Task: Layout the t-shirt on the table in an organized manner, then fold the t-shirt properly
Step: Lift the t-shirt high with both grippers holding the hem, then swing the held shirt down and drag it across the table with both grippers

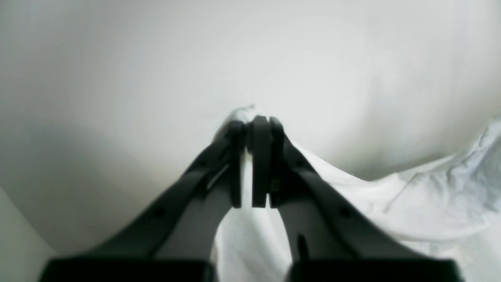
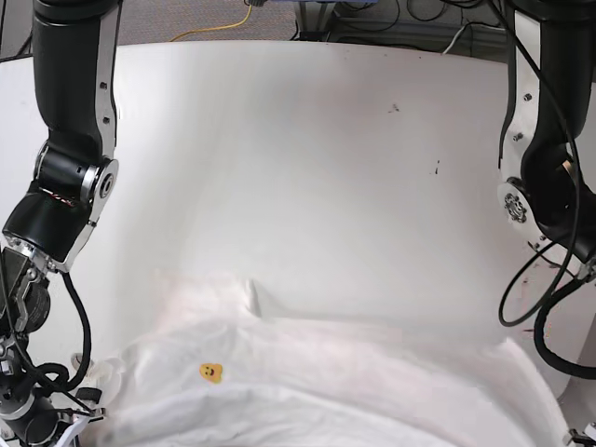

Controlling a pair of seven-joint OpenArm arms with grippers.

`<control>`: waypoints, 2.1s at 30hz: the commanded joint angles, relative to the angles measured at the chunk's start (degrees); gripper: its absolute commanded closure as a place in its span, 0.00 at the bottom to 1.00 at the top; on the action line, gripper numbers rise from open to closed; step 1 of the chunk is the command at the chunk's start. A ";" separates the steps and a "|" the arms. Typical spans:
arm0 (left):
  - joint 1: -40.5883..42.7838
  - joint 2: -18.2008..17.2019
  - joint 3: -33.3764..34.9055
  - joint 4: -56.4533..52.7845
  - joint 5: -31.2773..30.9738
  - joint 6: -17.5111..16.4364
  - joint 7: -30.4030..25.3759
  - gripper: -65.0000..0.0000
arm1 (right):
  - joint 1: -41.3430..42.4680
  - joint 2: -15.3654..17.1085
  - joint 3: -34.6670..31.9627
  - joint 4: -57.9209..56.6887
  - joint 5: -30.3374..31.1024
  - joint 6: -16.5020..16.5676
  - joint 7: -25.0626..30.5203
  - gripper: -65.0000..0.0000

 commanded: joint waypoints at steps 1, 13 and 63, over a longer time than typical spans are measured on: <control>-4.26 -1.08 0.20 0.55 -1.07 0.17 -1.69 1.00 | 3.09 1.12 -1.18 1.97 0.75 0.06 1.81 1.00; -8.12 -2.22 3.11 0.55 -1.16 0.17 -1.69 1.00 | 3.01 1.55 -1.53 4.52 0.75 0.06 1.72 1.00; 1.02 -0.99 5.48 0.99 -3.71 0.08 -1.60 1.00 | -3.32 7.53 -3.20 13.31 1.28 0.50 -3.29 1.00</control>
